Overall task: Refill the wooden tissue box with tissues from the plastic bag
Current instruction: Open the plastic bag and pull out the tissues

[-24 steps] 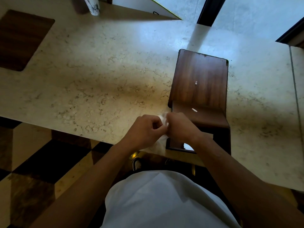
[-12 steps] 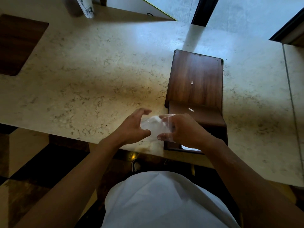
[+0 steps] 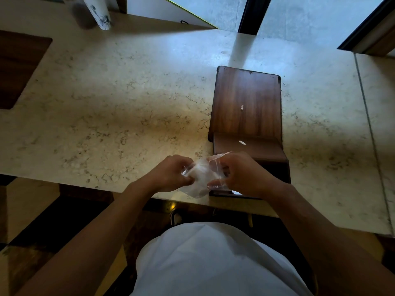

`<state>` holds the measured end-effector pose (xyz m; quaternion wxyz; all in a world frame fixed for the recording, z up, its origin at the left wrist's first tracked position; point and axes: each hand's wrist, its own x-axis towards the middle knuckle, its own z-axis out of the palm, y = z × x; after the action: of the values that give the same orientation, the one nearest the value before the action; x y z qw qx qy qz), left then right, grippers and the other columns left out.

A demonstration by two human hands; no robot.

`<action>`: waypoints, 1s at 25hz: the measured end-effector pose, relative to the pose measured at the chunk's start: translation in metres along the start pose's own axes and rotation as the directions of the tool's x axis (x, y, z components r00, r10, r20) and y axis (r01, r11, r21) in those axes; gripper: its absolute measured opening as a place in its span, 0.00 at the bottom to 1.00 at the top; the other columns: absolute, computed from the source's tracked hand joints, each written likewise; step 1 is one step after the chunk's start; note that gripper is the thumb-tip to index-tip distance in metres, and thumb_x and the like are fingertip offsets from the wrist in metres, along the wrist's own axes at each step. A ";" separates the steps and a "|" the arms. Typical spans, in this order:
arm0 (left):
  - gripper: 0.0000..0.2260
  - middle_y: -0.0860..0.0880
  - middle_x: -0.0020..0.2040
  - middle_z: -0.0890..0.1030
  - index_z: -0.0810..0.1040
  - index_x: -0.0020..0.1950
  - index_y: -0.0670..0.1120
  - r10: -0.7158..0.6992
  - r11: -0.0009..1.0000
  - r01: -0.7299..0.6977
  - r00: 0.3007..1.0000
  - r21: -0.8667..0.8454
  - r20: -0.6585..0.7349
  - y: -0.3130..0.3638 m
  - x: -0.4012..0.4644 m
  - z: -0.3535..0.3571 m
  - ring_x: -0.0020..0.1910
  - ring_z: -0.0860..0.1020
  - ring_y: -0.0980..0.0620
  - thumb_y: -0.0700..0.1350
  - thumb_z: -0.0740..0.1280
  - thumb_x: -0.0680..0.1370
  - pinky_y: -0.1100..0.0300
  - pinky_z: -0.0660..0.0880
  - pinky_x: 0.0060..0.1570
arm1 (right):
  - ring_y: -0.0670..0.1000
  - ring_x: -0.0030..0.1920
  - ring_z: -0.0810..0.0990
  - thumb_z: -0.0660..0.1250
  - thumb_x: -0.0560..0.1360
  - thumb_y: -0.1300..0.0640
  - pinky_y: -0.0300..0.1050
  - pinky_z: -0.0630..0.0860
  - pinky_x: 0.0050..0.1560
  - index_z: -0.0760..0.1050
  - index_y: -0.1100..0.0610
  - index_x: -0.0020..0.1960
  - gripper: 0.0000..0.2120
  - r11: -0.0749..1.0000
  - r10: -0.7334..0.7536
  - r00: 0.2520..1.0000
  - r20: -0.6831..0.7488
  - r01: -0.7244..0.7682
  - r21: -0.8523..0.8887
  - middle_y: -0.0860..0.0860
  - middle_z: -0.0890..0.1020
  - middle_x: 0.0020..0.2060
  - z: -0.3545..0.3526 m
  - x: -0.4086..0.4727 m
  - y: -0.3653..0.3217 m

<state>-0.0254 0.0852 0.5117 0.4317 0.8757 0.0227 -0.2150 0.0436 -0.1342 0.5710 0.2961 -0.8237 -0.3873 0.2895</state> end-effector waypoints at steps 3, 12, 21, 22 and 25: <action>0.03 0.53 0.39 0.82 0.84 0.45 0.45 0.020 0.999 -0.020 1.000 -0.034 -0.003 0.004 0.000 0.002 0.36 0.77 0.62 0.39 0.75 0.73 0.59 0.75 0.40 | 0.47 0.44 0.83 0.76 0.67 0.44 0.49 0.81 0.43 0.83 0.51 0.46 0.13 1.000 0.010 1.000 -0.012 -0.010 0.005 0.51 0.85 0.50 0.001 0.000 0.006; 0.08 0.53 0.38 0.84 0.85 0.42 0.51 0.022 0.979 -0.024 1.000 -0.202 -0.014 0.014 -0.004 0.001 0.38 0.80 0.57 0.37 0.75 0.71 0.63 0.74 0.41 | 0.49 0.44 0.82 0.75 0.74 0.50 0.45 0.79 0.47 0.82 0.59 0.58 0.17 0.981 -0.020 0.999 0.040 0.027 -0.194 0.52 0.85 0.48 0.008 0.004 0.010; 0.05 0.46 0.42 0.84 0.85 0.46 0.44 0.032 0.972 -0.039 0.999 -0.230 -0.034 0.015 -0.005 0.007 0.40 0.81 0.51 0.38 0.75 0.71 0.55 0.76 0.42 | 0.50 0.42 0.82 0.68 0.79 0.51 0.47 0.79 0.46 0.83 0.60 0.56 0.13 0.967 -0.009 1.000 0.002 0.009 -0.254 0.54 0.85 0.46 0.009 0.007 0.007; 0.06 0.47 0.42 0.85 0.85 0.46 0.45 0.028 0.972 -0.035 0.999 -0.234 -0.033 0.014 -0.005 0.007 0.40 0.81 0.52 0.38 0.75 0.71 0.56 0.76 0.43 | 0.51 0.42 0.83 0.68 0.79 0.52 0.47 0.79 0.46 0.83 0.60 0.55 0.12 0.967 -0.014 1.000 0.002 0.014 -0.255 0.54 0.85 0.46 0.009 0.006 0.008; 0.09 0.57 0.40 0.84 0.84 0.44 0.52 0.022 0.973 -0.027 0.999 -0.227 -0.026 0.012 -0.006 0.006 0.40 0.81 0.57 0.38 0.75 0.71 0.63 0.75 0.41 | 0.52 0.43 0.83 0.71 0.77 0.54 0.49 0.79 0.46 0.83 0.61 0.56 0.12 0.978 -0.036 0.999 -0.021 0.031 -0.206 0.54 0.85 0.46 0.007 0.003 0.012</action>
<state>-0.0307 0.0740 0.5195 0.5316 0.8231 0.0415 -0.1954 0.0461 -0.1361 0.5567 0.2188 -0.8469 -0.4251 0.2328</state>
